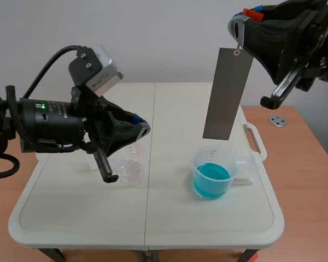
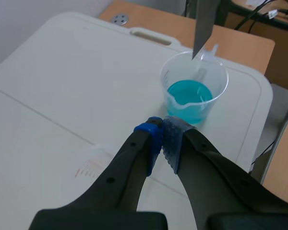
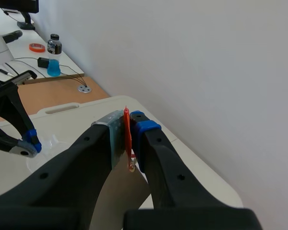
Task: Hold the metal plate by the orange handle, dip it into the blue solution, take it out and point at it, then put the plate back in the beaker on the left.
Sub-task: 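Raise the plate and point at it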
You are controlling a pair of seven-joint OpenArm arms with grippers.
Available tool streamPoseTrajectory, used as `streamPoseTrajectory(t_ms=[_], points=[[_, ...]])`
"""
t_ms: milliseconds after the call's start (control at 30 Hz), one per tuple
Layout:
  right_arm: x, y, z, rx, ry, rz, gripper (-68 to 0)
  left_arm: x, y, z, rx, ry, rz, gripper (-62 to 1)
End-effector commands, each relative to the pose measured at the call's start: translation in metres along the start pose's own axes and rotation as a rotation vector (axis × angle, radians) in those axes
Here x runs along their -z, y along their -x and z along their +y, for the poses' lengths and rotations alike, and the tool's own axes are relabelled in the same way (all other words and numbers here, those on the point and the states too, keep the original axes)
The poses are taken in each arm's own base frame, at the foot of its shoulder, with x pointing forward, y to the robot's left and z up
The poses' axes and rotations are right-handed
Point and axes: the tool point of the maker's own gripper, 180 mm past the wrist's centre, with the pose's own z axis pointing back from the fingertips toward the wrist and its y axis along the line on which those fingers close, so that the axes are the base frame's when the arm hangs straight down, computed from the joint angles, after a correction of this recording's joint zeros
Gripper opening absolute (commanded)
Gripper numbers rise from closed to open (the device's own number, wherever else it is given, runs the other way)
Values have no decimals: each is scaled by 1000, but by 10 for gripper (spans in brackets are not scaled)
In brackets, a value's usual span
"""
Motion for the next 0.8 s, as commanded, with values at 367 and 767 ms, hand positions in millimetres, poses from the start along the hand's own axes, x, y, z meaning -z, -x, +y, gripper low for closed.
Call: streamPoseTrajectory(t_ms=[367, 767], points=[[0, -14, -1, -26, -11, -34, -664, 37, -4, -3, 28, 2, -7, -590], [0, -14, -1, -26, -11, -34, -664, 57, 1, 3, 36, 9, 13, -590]])
